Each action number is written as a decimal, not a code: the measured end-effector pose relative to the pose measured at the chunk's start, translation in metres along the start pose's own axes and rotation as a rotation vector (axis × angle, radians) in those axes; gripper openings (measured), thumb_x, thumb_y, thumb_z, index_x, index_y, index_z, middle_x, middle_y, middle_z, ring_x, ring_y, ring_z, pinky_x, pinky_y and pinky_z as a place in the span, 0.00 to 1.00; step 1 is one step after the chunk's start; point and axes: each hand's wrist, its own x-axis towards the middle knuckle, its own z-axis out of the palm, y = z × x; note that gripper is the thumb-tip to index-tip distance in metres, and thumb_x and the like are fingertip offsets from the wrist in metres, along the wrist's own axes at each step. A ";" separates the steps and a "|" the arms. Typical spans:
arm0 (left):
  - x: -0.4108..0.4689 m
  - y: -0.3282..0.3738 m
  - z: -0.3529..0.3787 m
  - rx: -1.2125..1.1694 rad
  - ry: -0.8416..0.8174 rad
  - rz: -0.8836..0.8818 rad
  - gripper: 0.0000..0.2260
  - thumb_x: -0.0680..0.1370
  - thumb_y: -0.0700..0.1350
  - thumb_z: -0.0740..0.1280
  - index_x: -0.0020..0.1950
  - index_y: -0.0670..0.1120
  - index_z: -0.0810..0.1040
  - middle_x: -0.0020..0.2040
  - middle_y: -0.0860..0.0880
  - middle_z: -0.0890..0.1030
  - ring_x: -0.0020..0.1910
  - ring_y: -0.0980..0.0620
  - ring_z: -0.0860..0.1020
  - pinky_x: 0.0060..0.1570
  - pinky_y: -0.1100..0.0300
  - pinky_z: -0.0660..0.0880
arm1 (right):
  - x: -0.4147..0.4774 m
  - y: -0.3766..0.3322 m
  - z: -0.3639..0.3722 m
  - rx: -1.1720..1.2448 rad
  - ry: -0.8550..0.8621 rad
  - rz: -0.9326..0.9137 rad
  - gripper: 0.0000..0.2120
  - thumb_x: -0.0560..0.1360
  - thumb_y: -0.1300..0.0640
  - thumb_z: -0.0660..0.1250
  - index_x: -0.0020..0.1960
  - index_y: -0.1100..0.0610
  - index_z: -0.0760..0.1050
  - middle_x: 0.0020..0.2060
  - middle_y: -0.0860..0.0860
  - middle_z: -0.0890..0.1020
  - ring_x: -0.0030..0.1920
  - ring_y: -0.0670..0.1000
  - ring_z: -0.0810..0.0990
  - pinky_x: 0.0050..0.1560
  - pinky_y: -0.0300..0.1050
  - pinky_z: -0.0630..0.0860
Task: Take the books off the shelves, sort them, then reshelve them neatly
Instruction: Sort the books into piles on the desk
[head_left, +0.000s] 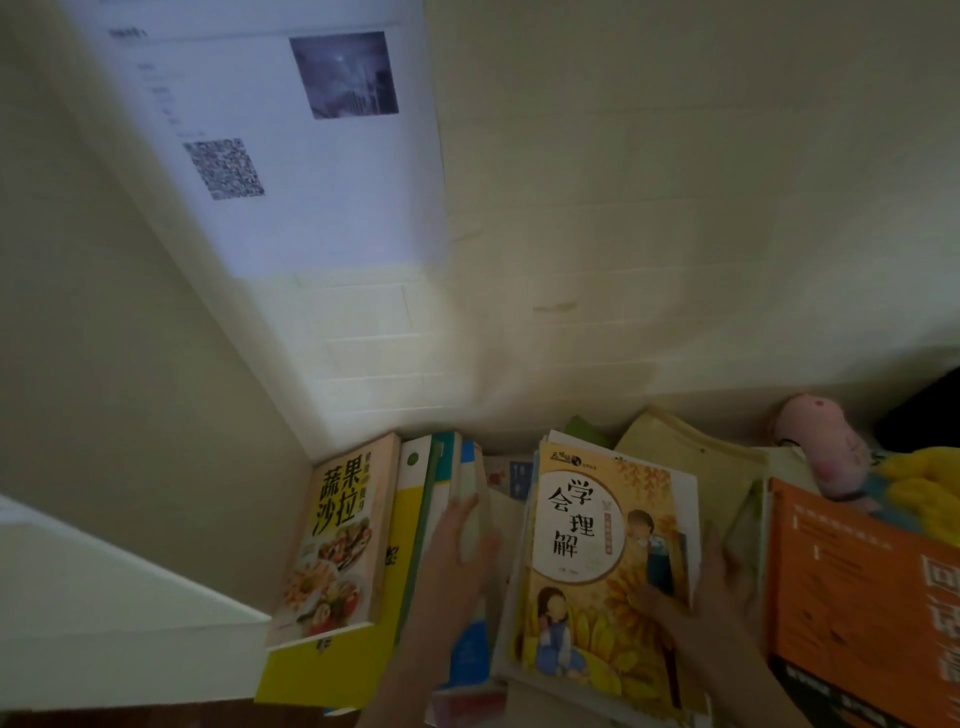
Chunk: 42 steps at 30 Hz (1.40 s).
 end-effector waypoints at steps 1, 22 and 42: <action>0.008 -0.011 -0.015 0.114 0.130 0.058 0.23 0.79 0.47 0.64 0.73 0.51 0.64 0.73 0.55 0.62 0.73 0.52 0.61 0.71 0.50 0.61 | -0.001 -0.005 -0.001 -0.051 0.058 -0.057 0.45 0.74 0.51 0.70 0.78 0.50 0.42 0.76 0.56 0.49 0.76 0.56 0.50 0.73 0.53 0.52; 0.046 -0.008 -0.107 0.741 0.005 -0.179 0.10 0.82 0.40 0.57 0.41 0.45 0.63 0.40 0.46 0.71 0.38 0.50 0.72 0.40 0.57 0.72 | -0.017 -0.025 0.013 -0.147 0.085 -0.330 0.21 0.76 0.52 0.67 0.64 0.37 0.65 0.71 0.44 0.57 0.72 0.45 0.52 0.73 0.54 0.59; -0.043 0.095 0.013 0.365 -0.370 0.323 0.12 0.80 0.56 0.58 0.63 0.67 0.68 0.67 0.63 0.70 0.63 0.60 0.72 0.64 0.58 0.70 | -0.008 -0.052 -0.031 0.687 -0.144 -0.063 0.25 0.74 0.59 0.68 0.68 0.47 0.65 0.57 0.51 0.82 0.51 0.52 0.84 0.43 0.46 0.81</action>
